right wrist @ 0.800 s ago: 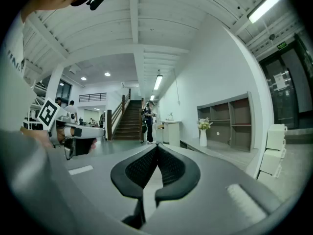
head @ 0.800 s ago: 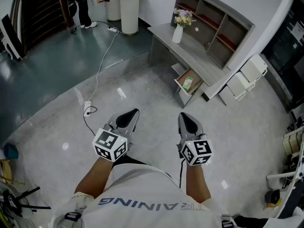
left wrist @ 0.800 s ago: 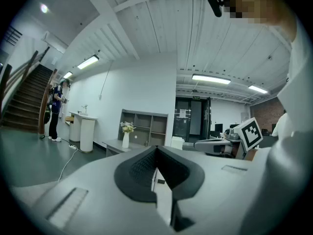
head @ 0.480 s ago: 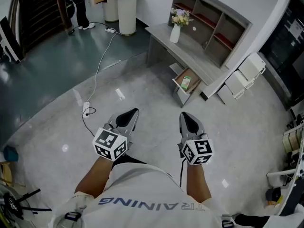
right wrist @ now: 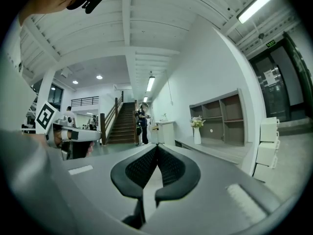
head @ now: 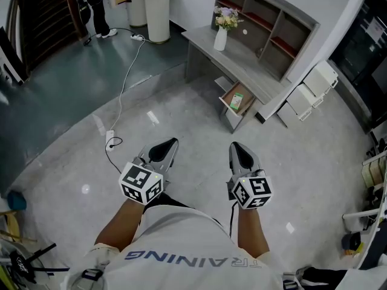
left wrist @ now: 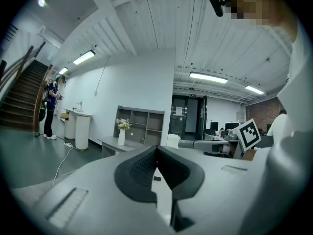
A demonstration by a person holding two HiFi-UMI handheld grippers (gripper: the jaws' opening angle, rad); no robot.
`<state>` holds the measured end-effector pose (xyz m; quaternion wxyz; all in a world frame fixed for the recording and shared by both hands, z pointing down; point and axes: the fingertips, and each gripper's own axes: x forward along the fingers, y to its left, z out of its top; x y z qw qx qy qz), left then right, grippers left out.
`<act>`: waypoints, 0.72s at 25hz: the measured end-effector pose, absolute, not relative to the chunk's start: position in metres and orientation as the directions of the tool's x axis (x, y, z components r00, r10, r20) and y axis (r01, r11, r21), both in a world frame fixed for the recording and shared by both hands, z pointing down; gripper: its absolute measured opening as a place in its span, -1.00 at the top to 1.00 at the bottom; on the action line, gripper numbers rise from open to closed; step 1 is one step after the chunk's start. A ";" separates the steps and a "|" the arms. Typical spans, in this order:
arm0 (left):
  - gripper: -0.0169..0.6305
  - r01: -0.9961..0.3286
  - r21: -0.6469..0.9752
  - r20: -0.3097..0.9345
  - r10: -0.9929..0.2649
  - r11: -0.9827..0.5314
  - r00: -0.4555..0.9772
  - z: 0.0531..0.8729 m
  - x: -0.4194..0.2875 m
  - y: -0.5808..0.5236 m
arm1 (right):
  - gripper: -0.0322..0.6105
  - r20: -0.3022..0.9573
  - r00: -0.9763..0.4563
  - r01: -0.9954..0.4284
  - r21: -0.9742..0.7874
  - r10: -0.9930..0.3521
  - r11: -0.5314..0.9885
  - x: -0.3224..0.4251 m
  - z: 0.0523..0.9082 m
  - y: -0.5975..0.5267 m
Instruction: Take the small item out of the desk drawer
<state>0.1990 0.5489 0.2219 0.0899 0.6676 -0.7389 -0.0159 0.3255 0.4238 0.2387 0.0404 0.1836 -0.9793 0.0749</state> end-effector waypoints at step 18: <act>0.95 -0.980 0.198 0.124 -0.992 0.032 -0.007 0.236 0.060 0.513 | 0.85 0.219 -0.876 -0.462 -0.124 -0.429 0.878 0.201 0.257 0.397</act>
